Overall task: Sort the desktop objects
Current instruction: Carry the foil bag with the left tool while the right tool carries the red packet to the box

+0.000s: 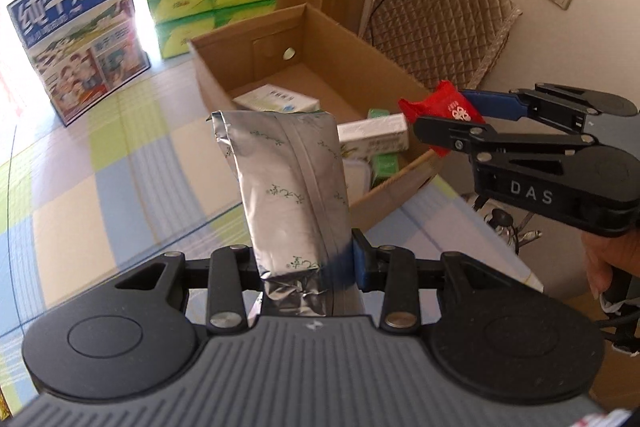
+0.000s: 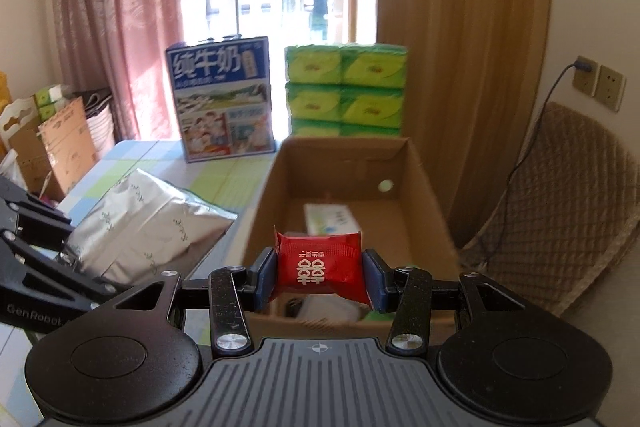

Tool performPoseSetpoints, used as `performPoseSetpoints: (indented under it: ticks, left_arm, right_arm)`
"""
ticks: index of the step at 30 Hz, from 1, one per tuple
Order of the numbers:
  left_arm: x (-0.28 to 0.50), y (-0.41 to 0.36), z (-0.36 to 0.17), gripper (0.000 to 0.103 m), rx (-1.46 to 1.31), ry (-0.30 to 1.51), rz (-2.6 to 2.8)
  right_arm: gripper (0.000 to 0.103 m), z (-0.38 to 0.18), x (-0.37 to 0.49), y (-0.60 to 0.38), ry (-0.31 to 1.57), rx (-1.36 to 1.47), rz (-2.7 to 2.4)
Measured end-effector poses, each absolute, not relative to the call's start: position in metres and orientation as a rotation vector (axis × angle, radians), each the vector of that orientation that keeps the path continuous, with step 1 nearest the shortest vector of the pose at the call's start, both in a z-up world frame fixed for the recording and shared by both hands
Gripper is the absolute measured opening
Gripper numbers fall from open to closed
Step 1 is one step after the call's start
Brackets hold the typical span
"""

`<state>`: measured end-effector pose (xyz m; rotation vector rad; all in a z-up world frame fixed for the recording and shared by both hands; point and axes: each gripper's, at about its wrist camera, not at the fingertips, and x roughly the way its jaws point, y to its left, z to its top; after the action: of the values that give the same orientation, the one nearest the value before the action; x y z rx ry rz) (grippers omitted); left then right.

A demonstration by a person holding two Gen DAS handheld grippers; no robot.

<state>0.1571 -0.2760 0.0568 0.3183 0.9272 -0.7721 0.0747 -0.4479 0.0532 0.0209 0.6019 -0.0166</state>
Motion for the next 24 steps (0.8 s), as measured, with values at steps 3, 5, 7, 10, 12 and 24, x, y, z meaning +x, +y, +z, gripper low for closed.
performPoseSetpoints:
  ticks: [3, 5, 7, 10, 12, 24]
  left_arm:
    - [0.161, -0.293, 0.059, 0.032, 0.323, 0.925, -0.778]
    - [0.165, -0.303, 0.059, 0.032, 0.323, 0.928, -0.780]
    - [0.171, -0.312, 0.059, 0.032, 0.317, 0.933, -0.779]
    - [0.183, -0.325, 0.060, 0.032, 0.295, 0.939, -0.774]
    - [0.192, -0.333, 0.061, 0.032, 0.280, 0.940, -0.774]
    - [0.246, -0.363, 0.047, 0.032, 0.144, 0.954, -0.749]
  right_arm:
    - [0.044, 0.056, 0.082, -0.464, 0.601, 0.029, -0.025]
    - [0.044, 0.056, 0.086, -0.473, 0.601, 0.032, -0.030]
    - [0.044, 0.056, 0.091, -0.482, 0.605, 0.033, -0.033]
    - [0.044, 0.054, 0.101, -0.493, 0.607, 0.029, -0.038]
    - [0.044, 0.052, 0.108, -0.501, 0.608, 0.030, -0.041]
    - [0.044, 0.034, 0.149, -0.533, 0.630, 0.039, -0.052]
